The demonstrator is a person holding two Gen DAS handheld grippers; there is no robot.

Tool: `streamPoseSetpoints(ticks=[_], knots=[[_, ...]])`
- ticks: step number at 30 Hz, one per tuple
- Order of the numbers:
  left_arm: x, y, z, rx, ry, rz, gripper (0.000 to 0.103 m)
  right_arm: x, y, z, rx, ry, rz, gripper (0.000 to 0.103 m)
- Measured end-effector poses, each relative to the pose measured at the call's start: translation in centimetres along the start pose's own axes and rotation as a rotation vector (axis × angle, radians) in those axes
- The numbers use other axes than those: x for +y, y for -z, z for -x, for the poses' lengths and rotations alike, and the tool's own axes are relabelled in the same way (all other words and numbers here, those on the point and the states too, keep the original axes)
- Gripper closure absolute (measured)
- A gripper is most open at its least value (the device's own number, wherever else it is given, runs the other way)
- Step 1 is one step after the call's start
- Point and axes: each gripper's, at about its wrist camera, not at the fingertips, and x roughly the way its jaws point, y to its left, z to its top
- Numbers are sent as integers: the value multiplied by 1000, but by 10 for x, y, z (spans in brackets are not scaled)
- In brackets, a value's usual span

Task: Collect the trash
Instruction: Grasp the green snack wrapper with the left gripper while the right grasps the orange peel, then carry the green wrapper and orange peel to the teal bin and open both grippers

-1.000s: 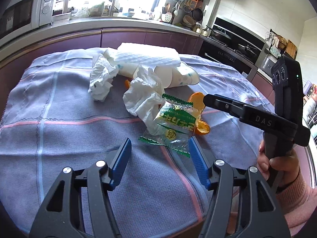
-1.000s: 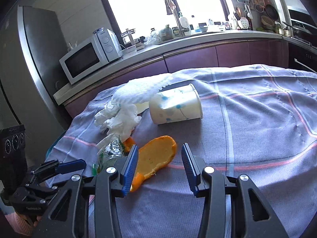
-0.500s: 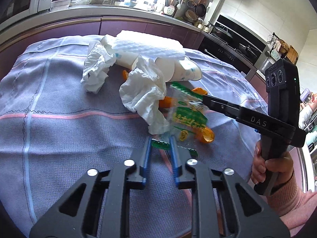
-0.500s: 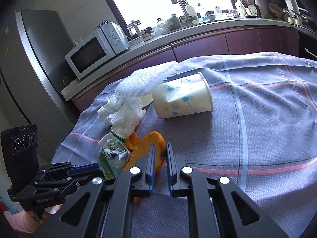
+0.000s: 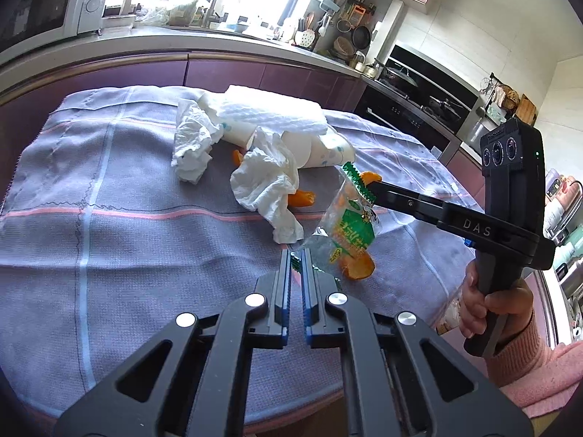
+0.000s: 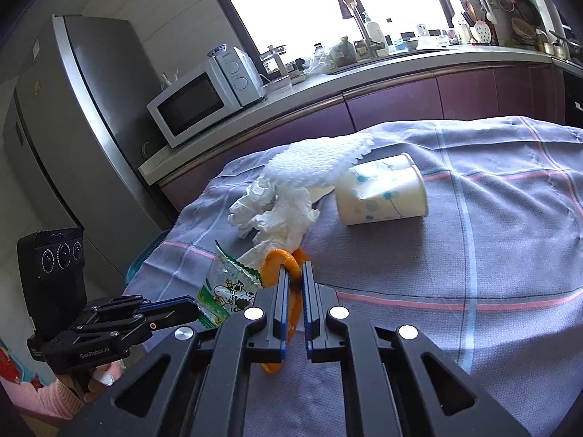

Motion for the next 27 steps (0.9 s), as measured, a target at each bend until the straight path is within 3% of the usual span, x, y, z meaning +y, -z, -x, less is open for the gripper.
streamPoseSetpoints(ticks=[16, 27], knots=[[65, 22, 114, -158, -155, 101, 98, 88, -18, -41, 27, -177, 117, 97], [140, 37, 185, -262, -275, 261, 102, 154, -33, -102, 100, -313, 144, 97]])
